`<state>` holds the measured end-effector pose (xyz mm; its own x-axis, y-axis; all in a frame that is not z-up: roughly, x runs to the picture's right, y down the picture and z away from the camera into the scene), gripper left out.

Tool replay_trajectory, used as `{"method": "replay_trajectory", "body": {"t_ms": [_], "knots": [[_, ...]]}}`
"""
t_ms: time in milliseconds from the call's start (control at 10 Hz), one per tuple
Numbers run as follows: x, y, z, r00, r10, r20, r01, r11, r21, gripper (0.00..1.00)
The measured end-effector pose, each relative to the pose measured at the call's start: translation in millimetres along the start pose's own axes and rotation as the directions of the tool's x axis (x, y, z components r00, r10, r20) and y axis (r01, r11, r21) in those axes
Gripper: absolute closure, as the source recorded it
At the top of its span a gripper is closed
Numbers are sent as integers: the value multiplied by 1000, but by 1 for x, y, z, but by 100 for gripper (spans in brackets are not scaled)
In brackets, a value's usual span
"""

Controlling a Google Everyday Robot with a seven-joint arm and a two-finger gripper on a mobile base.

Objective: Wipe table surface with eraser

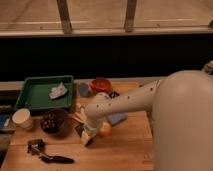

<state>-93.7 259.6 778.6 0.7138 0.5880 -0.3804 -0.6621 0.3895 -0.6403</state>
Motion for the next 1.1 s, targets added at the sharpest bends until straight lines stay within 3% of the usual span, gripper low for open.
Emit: {"method": "replay_trajectory", "body": {"t_ms": [400, 600, 800, 1100], "knots": [[-2, 54, -1, 996, -86, 10, 86, 996, 0, 100], [14, 67, 3, 997, -71, 3, 71, 997, -8, 100], [41, 60, 4, 1000, -10, -2, 10, 1000, -12, 100], [60, 31, 2, 997, 80, -10, -80, 997, -1, 100]]}}
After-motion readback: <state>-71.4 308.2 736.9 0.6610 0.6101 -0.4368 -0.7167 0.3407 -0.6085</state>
